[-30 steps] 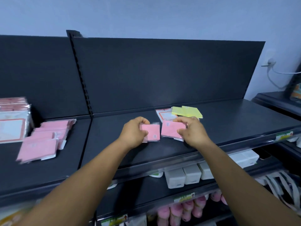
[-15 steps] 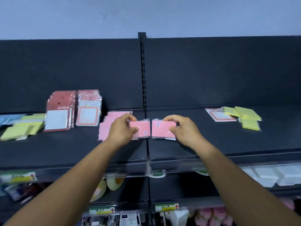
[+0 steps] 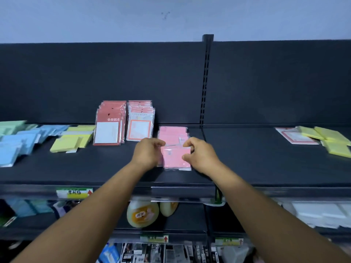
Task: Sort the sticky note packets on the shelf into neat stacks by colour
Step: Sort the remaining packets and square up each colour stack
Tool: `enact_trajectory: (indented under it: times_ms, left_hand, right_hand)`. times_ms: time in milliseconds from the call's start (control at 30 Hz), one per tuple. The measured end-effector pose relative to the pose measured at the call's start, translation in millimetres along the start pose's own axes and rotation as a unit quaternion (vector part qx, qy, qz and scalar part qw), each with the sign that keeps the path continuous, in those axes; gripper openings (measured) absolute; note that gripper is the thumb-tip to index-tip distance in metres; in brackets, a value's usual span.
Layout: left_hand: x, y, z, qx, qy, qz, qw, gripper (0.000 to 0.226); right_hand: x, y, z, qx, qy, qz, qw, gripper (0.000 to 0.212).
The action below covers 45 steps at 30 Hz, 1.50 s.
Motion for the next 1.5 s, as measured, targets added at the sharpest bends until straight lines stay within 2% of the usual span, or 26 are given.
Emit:
enact_trajectory:
  times_ms: [133, 233, 467, 667, 1100, 1500]
  left_hand:
    - [2, -3, 1, 0.014, -0.051, -0.031, 0.998, 0.033]
    - [2, -4, -3, 0.011, -0.084, -0.056, 0.995, 0.039]
    - [-29, -2, -22, 0.032, -0.198, -0.17, 0.965, 0.059]
    - [-72, -1, -64, 0.046, -0.238, -0.234, 0.941, 0.059]
    - [-204, 2, -196, 0.109, -0.2, -0.235, 0.945, 0.059]
    - [-326, 0, -314, 0.155, -0.194, -0.279, 0.927, 0.059]
  right_hand:
    - [7, 0, -9, -0.01, 0.009, -0.02, 1.0, 0.04]
    - [6, 2, -10, -0.012, 0.018, -0.025, 0.999, 0.054]
    - [-8, 12, 19, -0.004, 0.137, 0.006, 0.991, 0.076]
    - [-48, 17, 62, 0.01, 0.178, -0.008, 0.984, 0.073]
    - [-197, 21, 187, -0.004, 0.203, -0.049, 0.978, 0.068]
    - [-316, 18, 295, -0.039, 0.214, -0.124, 0.968, 0.062]
Point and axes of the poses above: each hand's wrist, its own y-axis away from the middle knuckle, its own z-axis out of the back of the hand, x = y × z, the point moved 1 cm from there along -y, towards the middle knuckle
